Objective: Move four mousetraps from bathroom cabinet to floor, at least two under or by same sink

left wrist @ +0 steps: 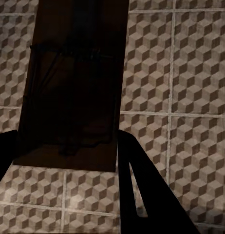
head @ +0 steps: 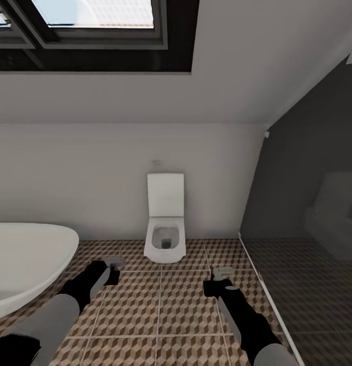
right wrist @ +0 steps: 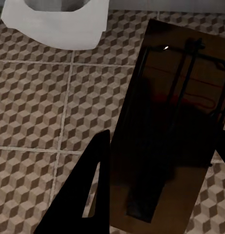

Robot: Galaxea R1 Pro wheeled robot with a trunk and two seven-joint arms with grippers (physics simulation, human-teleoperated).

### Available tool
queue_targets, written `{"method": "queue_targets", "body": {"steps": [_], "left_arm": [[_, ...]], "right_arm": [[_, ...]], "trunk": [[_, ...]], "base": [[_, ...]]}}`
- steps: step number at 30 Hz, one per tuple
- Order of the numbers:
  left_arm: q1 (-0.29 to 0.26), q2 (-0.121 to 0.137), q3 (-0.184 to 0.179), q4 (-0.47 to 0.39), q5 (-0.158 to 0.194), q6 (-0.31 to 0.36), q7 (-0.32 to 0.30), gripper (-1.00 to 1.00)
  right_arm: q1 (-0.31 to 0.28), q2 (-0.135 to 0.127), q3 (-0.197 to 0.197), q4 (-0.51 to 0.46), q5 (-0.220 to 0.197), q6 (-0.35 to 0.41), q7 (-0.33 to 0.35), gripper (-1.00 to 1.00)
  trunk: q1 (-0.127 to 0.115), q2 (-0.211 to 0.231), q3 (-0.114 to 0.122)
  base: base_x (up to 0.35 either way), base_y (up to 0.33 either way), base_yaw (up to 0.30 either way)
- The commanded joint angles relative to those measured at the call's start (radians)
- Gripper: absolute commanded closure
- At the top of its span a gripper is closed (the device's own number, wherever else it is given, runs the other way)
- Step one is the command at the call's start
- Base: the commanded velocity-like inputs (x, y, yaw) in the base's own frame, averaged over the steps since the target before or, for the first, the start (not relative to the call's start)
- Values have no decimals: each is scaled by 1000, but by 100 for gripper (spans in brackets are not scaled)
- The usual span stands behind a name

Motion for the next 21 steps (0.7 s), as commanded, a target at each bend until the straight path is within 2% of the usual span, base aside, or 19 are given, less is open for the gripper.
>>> {"method": "queue_targets", "body": {"steps": [1, 4, 8, 11, 15, 17, 21], "left_arm": [[-2, -10, -9, 18, 6, -29, 7, 100], [-3, -25, -13, 43, 6, -138, 7, 100], [-3, -38, -23, 37, 7, -175, 9, 100], [-3, -42, -31, 4, 7, -163, 11, 100], [-3, -42, -33, -43, 8, -97, 15, 100], [-3, -41, -32, -63, 8, -68, 16, 100], [-3, -42, -32, -81, 8, -56, 17, 100]], "right_arm": [[-1, 3, 3, -5, -9, 8, -13, 100], [-1, 8, 2, -10, -10, 11, -37, 100], [-1, 9, 2, -15, -10, 12, -48, 100], [-1, 7, 2, -33, -10, 12, -49, 100], [-1, 2, 2, -84, -10, 19, -50, 100], [-1, 1, 1, -117, -10, 47, -51, 100], [-1, 0, 0, -138, -11, 86, -50, 100]], "trunk": [[1, -2, -2], [1, -2, -2], [1, -2, -2], [1, -2, -2], [1, -2, -2], [1, -2, -2], [1, -2, -2]], "base": [[0, 0, 0], [0, 0, 0], [0, 0, 0], [0, 0, 0], [0, 0, 0], [0, 0, 0], [0, 0, 0]]}}
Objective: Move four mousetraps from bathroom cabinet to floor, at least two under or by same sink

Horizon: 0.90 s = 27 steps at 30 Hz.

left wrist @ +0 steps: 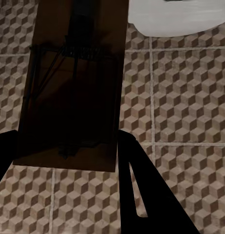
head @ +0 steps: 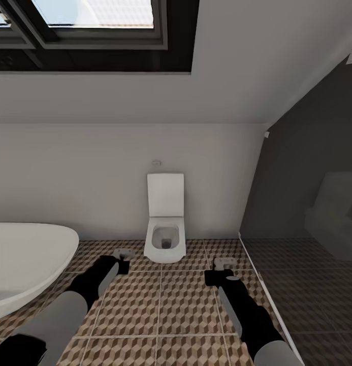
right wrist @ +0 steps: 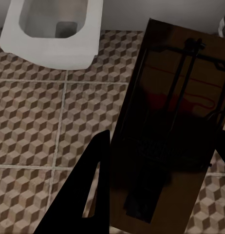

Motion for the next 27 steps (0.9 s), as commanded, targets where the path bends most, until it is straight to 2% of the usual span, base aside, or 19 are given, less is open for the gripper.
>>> {"method": "queue_targets", "body": {"steps": [1, 9, 14, 17, 27], "left_arm": [[-1, 1, -9, -9, 9, 5, 8, 100], [-1, -2, -12, -42, 10, 8, 8, 100], [-1, -34, -15, -43, 10, 9, 8, 100], [-1, -41, -14, -45, 11, 10, 8, 100], [-1, -51, -14, -46, 10, 80, 9, 100]], "right_arm": [[-1, 0, 2, -4, -10, 9, -6, 100], [-1, 0, 1, -7, -10, 16, -5, 100], [-1, 0, 0, -7, -10, 16, -5, 100], [-1, 0, 0, -8, -10, 16, -5, 100], [-1, -2, 0, -9, -10, 17, -5, 100]], "trunk": [[1, -2, -2], [16, -30, -15], [16, -30, -18], [16, -30, -21], [54, -100, -63]], "base": [[0, 0, 0], [0, 0, 0], [0, 0, 0], [0, 0, 0], [0, 0, 0]]}}
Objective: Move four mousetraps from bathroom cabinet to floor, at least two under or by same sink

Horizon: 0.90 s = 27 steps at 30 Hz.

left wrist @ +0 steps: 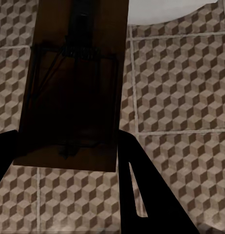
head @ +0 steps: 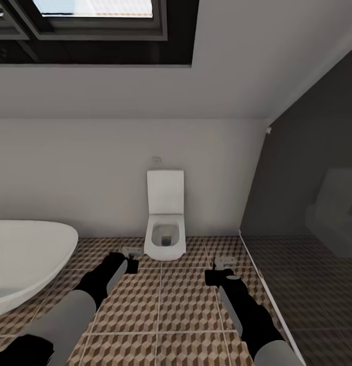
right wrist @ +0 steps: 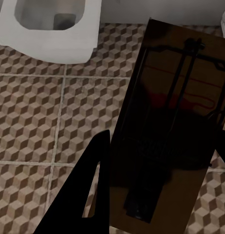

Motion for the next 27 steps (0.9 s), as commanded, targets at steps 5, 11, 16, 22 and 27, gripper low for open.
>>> {"method": "queue_targets", "body": {"steps": [5, 11, 16, 22, 27], "left_arm": [[-1, 0, -5, -2, 9, 8, 8, 100], [-1, -1, -5, -2, 8, 8, 8, 100], [-1, -2, -5, -1, 7, 8, 8, 100], [-1, -4, -5, 0, 8, 8, 8, 100], [-1, -9, -5, 0, 9, 8, 8, 100]], "right_arm": [[-1, 1, 2, -1, -11, 4, -6, 100], [-1, 1, 3, -1, -11, 4, -5, 100], [-1, 1, 4, -1, -15, 5, -3, 100], [-1, 5, 5, -1, -19, 45, -2, 100], [-1, 8, 4, -16, -21, 120, -1, 100]], "trunk": [[20, -37, -24], [43, -79, -51], [62, -114, -74], [85, -156, -102], [104, -191, -126]], "base": [[0, 0, 0], [0, 0, 0], [0, 0, 0], [0, 0, 0], [0, 0, 0]]}}
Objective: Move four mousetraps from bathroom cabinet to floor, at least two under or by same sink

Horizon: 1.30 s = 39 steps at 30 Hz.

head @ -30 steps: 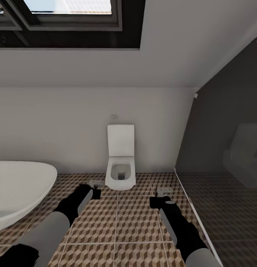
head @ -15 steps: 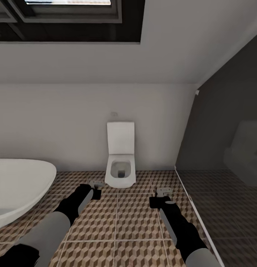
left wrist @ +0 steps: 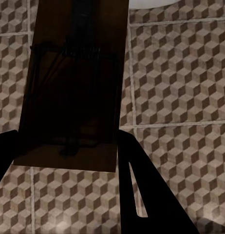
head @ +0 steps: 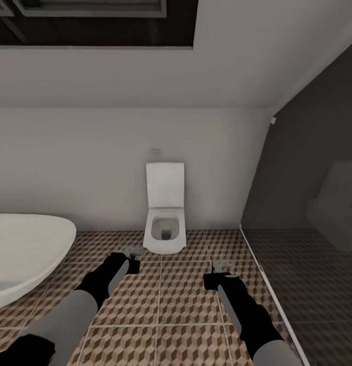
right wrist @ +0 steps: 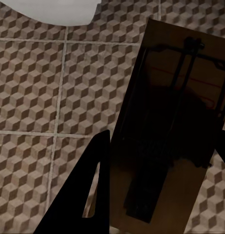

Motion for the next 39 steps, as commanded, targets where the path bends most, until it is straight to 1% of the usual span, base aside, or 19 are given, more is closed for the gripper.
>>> {"method": "queue_targets", "body": {"steps": [1, 9, 39], "left_arm": [[-1, -1, -5, -1, 9, 4, 8, 100], [-1, -5, -5, -1, 8, 4, 8, 100], [-1, -5, -6, 2, 8, 4, 8, 100]], "right_arm": [[-1, 0, 2, -5, -11, 9, -6, 100], [-1, 3, 2, -11, -14, 17, -6, 100], [-1, 4, 5, -11, -14, 17, -4, 100]], "trunk": [[4, -9, -6], [35, -65, -44], [150, -275, -186]], "base": [[0, 0, 0], [0, 0, 0], [0, 0, 0]]}}
